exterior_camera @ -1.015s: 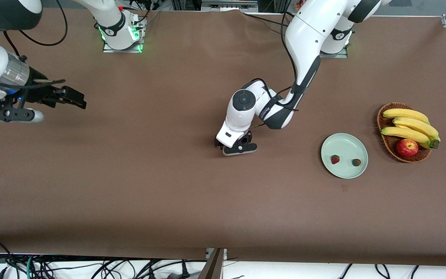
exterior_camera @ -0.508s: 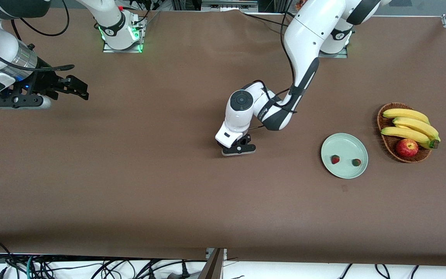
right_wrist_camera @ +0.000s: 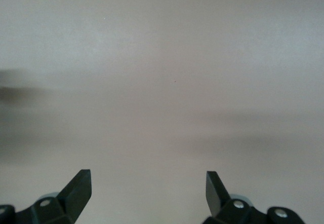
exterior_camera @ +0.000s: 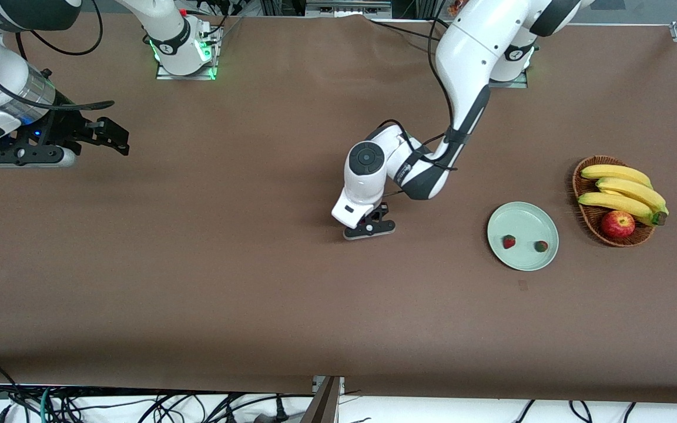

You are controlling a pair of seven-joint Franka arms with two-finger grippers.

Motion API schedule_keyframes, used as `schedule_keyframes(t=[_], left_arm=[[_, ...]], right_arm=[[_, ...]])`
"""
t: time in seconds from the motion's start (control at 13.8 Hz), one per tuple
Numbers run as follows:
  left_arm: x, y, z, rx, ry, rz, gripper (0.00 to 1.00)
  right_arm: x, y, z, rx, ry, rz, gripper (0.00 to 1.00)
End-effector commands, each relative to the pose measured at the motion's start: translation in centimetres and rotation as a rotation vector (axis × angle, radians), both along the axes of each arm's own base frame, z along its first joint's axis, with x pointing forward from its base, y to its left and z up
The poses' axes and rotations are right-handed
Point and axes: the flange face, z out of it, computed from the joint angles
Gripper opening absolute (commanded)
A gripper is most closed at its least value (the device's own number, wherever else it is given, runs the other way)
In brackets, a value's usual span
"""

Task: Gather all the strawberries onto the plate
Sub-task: 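Carry the strawberry onto the plate with the left gripper and open it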

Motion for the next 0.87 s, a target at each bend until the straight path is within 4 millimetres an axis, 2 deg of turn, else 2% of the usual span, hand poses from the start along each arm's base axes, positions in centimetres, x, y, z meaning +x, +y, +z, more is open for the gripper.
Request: schedule_keyframes(t=[0.0,0.07,0.29,0.44,0.58,0.65,0.8], left_arm=[[2.1,5.0,6.1,0.055,0.059,-0.098,0.04],[2.6,6.9,7.0,0.086,0.102,-0.147,0.05],[4.2,14.4,9.3,0.143,0.258,-0.338,0.06],[5.7,20.0,9.7,0.130,0.328,-0.454,0.07],[7.0,25.9,8.8,0.096,0.389,-0.551,0.07],[7.3,29.2,7.4,0.073,0.424,-0.609,0.07],[8.0,35.9,5.0,0.020,0.441,-0.654,0.08]], right_arm=[[0.0,0.1,1.0,-0.013,-0.029,0.020,1.00],[0.3,0.3,1.9,-0.004,-0.041,0.023,1.00],[1.2,0.5,1.8,-0.008,-0.040,0.023,1.00],[1.3,0.4,2.4,-0.007,-0.057,0.017,1.00],[1.4,0.4,2.6,-0.008,-0.059,0.019,1.00],[1.7,0.3,1.9,-0.008,-0.045,0.020,1.00],[2.0,-0.6,1.8,-0.003,-0.046,0.004,1.00]])
